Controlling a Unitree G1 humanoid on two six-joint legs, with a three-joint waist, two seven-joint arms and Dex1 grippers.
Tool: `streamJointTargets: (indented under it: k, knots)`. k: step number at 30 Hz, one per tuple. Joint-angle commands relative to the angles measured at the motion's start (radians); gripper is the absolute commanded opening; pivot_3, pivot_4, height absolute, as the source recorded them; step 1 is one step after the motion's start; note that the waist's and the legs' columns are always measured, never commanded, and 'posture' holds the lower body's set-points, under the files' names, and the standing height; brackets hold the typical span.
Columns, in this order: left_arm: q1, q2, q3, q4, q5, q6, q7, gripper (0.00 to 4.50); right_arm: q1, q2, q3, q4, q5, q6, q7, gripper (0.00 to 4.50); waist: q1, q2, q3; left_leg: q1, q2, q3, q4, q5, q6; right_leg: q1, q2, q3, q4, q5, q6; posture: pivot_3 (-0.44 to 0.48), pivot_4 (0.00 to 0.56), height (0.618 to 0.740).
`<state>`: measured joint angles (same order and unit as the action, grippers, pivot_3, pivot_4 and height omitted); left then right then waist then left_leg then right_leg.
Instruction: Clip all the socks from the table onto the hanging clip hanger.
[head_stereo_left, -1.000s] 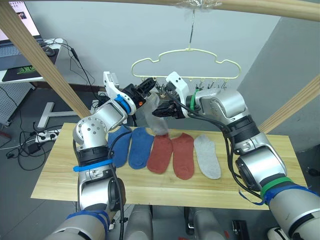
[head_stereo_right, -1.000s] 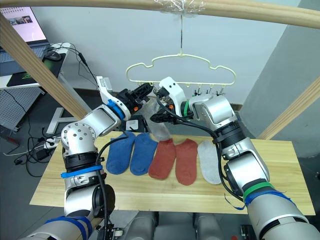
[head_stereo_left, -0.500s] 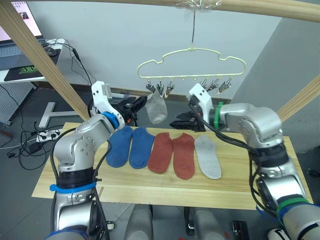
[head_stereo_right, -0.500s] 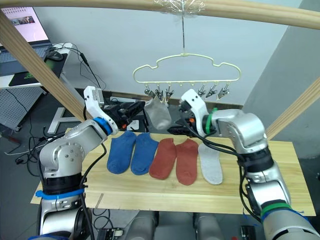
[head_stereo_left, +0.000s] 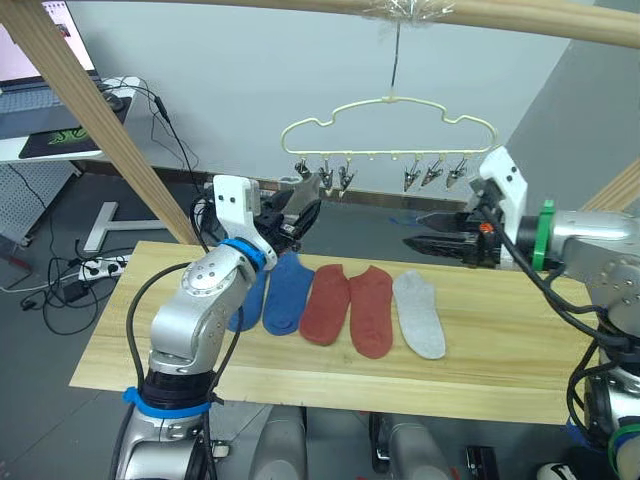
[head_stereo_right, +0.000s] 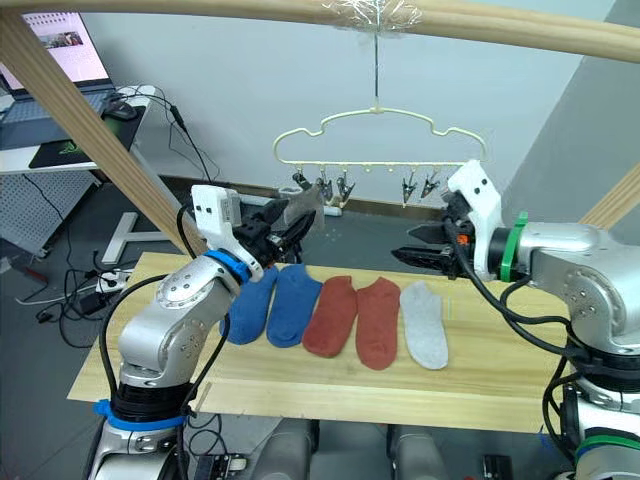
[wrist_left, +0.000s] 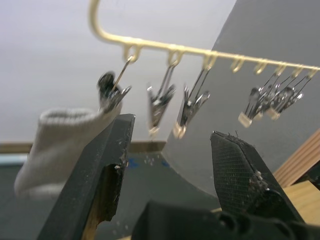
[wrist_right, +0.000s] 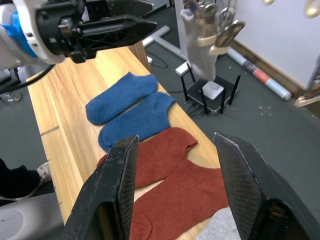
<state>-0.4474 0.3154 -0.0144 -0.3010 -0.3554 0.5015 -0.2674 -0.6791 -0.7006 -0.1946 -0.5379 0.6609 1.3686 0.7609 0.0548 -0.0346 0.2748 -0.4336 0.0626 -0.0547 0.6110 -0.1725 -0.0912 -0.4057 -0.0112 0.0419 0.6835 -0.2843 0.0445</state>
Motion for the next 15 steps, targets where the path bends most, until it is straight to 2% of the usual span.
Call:
streamJointTargets:
  k: [1, 6, 15]
  knots:
    - [-0.019, -0.026, -0.022, 0.014, 0.067, -0.083, 0.015, 2.77, 0.005, -0.019, -0.061, -0.053, 0.051, -0.003, -0.017, 2.46, -0.002, 0.000, 0.000, 0.000, 0.000, 0.000, 0.000, 0.000, 0.000, 0.000, 0.000, 0.000, 0.000, 0.000, 0.000, 0.118, 0.192, 0.740]
    - [-0.038, -0.064, -0.048, 0.076, 0.152, -0.130, 0.051, 2.77, 0.017, -0.016, -0.090, -0.083, 0.097, 0.024, -0.065, 2.46, -0.005, 0.000, 0.000, 0.000, 0.000, 0.000, 0.000, 0.000, 0.000, 0.000, 0.000, 0.000, 0.000, 0.000, 0.000, 0.093, 0.198, 0.740]
    - [-0.061, -0.117, -0.043, 0.141, 0.193, -0.172, 0.061, 2.77, 0.036, 0.015, -0.136, -0.133, 0.181, 0.088, -0.162, 2.46, -0.018, 0.000, 0.000, 0.000, 0.000, 0.000, 0.001, 0.000, 0.001, 0.000, 0.001, 0.001, 0.000, 0.001, 0.000, 0.058, 0.219, 0.740]
